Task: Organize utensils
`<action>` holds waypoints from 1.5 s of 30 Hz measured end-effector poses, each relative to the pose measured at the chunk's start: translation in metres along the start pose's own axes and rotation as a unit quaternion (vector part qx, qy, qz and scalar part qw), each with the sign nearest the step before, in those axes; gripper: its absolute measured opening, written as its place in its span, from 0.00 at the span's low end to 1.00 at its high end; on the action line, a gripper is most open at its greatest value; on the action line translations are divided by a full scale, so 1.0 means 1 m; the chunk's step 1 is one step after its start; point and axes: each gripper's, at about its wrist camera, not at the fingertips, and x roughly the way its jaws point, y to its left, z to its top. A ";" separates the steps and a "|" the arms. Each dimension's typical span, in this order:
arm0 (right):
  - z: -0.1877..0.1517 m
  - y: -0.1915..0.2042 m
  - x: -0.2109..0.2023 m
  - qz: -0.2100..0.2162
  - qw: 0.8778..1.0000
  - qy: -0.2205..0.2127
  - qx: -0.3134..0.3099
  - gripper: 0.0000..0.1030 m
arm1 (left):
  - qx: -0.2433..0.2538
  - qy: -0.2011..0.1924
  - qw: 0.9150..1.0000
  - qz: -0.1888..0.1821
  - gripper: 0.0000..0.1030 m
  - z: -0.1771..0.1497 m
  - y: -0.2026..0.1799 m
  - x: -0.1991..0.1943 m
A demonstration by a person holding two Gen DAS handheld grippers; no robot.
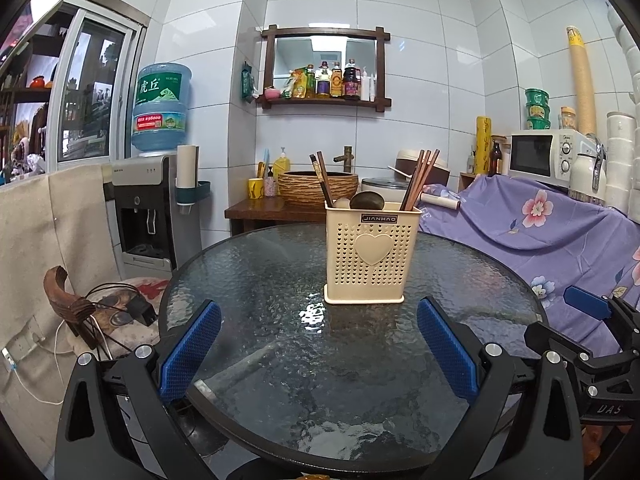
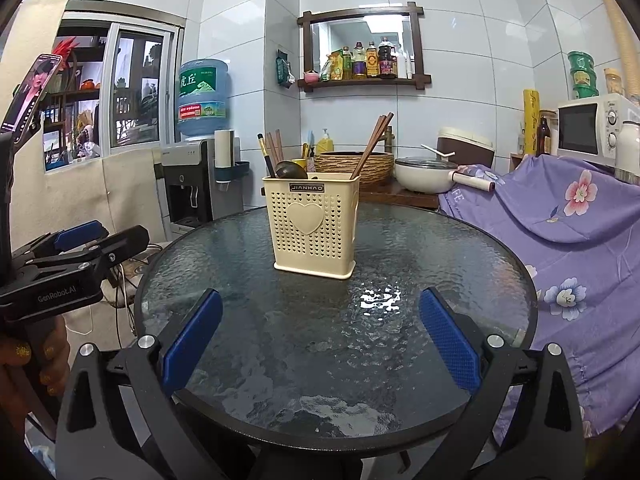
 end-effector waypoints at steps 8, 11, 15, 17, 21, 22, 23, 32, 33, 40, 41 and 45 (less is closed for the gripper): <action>0.000 0.001 0.000 0.000 1.000 0.001 -0.001 0.94 | 0.002 0.000 1.000 0.001 0.94 -0.001 0.000 0.000; 0.000 0.001 0.000 0.001 1.000 0.001 -0.001 0.94 | 0.002 0.000 1.000 0.002 0.94 -0.001 -0.001 0.000; -0.001 0.002 0.000 0.001 1.000 0.001 -0.002 0.94 | 0.002 0.000 1.000 0.001 0.94 -0.001 0.000 0.000; -0.001 0.002 0.000 0.001 1.000 0.002 -0.002 0.94 | 0.002 0.000 1.000 0.001 0.94 -0.001 -0.001 0.000; -0.001 0.002 0.002 0.003 1.000 0.004 -0.001 0.94 | 0.002 0.003 1.000 -0.001 0.94 -0.002 -0.001 0.000; -0.001 0.002 0.002 0.003 1.000 0.005 -0.002 0.94 | 0.003 0.003 1.000 0.000 0.94 -0.002 -0.001 0.001; -0.002 0.003 0.002 0.003 1.000 0.006 -0.002 0.94 | 0.004 0.003 1.000 0.000 0.94 -0.003 0.000 0.001; -0.002 0.003 0.002 0.003 1.000 0.008 -0.002 0.94 | 0.003 0.003 1.000 -0.001 0.94 -0.003 -0.001 0.001; -0.001 0.003 0.003 0.003 1.000 0.008 -0.002 0.94 | 0.003 0.003 1.000 0.000 0.94 -0.003 -0.001 0.001; -0.001 0.003 0.003 0.003 1.000 0.009 -0.002 0.94 | 0.006 0.005 1.000 -0.002 0.94 -0.005 0.001 0.002; -0.001 0.002 0.003 0.004 1.000 0.010 -0.002 0.94 | 0.006 0.005 1.000 -0.002 0.94 -0.005 0.001 0.002; -0.001 0.002 0.003 0.003 1.000 0.010 -0.002 0.94 | 0.005 0.005 1.000 -0.002 0.94 -0.006 0.001 0.001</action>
